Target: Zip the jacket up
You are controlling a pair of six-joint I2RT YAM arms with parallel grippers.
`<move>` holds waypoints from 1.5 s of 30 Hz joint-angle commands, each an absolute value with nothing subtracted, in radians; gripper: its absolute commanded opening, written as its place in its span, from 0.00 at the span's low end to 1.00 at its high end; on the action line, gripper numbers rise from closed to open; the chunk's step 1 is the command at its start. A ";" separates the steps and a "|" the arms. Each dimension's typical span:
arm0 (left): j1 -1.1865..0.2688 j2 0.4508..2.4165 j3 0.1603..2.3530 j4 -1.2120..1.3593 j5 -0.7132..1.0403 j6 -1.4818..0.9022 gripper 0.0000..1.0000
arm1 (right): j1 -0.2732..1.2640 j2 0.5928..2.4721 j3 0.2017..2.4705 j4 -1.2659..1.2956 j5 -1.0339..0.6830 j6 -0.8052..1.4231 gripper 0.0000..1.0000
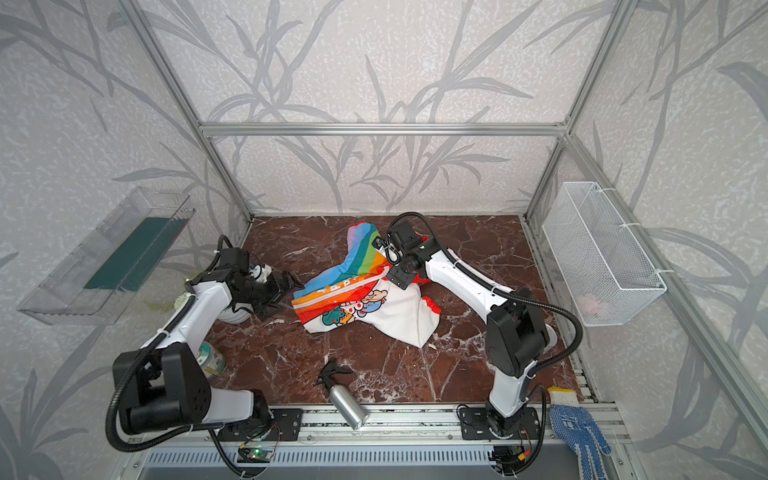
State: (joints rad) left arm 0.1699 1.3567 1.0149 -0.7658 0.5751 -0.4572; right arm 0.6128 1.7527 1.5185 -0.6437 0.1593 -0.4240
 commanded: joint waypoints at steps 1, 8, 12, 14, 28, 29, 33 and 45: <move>0.140 1.282 1.072 -0.825 0.457 -0.389 0.99 | 0.593 1.626 1.457 -0.608 0.187 -0.342 0.99; 0.098 1.100 0.974 -0.483 0.313 -0.295 0.99 | 0.464 1.358 1.073 -0.251 0.286 -0.086 0.99; 0.098 1.134 0.949 -0.341 0.315 -0.215 0.99 | 0.429 1.217 0.733 0.154 0.399 -0.075 0.99; 0.099 1.137 0.920 -0.260 0.278 -0.195 0.99 | 0.413 1.185 0.600 0.321 0.439 -0.073 0.99; 0.101 1.073 0.451 0.428 0.050 -0.044 0.99 | 0.266 1.371 0.407 0.657 0.361 -0.067 0.99; 0.099 1.075 0.436 0.430 0.038 -0.043 0.99 | 0.263 1.388 0.421 0.655 0.356 -0.095 0.99; 0.099 1.159 0.319 0.678 0.013 -0.089 1.00 | 0.229 1.453 0.395 0.802 0.314 -0.121 0.99; 0.088 1.567 0.349 0.999 0.069 -0.041 0.99 | 0.165 1.547 0.373 0.911 0.145 -0.108 0.99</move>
State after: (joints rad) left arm 0.0967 1.4883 0.3298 0.8383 0.0563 -0.0769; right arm 0.1848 1.5814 0.3172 0.9466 0.1860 -0.1204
